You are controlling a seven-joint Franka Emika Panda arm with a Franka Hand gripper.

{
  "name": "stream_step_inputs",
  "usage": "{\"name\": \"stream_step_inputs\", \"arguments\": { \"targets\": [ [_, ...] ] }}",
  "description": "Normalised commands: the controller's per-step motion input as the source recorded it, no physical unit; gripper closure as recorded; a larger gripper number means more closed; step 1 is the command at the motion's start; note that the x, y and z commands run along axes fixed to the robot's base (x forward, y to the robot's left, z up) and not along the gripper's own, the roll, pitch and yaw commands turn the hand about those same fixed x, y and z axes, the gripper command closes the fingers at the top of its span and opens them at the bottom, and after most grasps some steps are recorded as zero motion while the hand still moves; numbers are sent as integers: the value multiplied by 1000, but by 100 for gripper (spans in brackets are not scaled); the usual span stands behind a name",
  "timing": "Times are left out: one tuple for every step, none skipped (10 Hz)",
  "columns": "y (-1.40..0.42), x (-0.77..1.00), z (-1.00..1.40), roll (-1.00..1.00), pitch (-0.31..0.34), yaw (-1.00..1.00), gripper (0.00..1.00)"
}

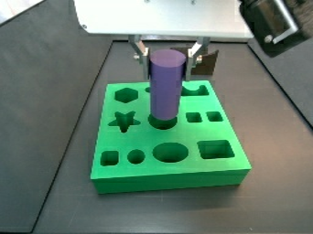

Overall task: Pick up the round object. Move up. Move to above the board. Insert the round object.
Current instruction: Insert the round object.

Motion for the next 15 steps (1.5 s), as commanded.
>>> {"name": "stream_step_inputs", "arguments": {
  "targets": [
    [-43,-14,-277,93,-74,0,100],
    [-49,0,-286,81,-77,0,100],
    [-66,0,-291,71,-87,0,100],
    [-66,0,-303,79,-84,0,100],
    [-57,0,-311,93,-76,0,100],
    [-37,49,-314,101,-50,6,100],
    [-37,57,-331,107,-51,3,100],
    [-34,49,-331,107,-53,0,100],
    [-37,57,-340,113,-54,0,100],
    [-49,60,-360,116,-56,0,100],
    [-63,103,-369,113,-51,9,100],
    [-77,131,-380,117,-50,14,100],
    [-89,166,-406,126,-51,20,100],
    [-109,197,-443,124,-60,23,100],
    [-111,183,-471,124,-74,23,100]
  ]
}}
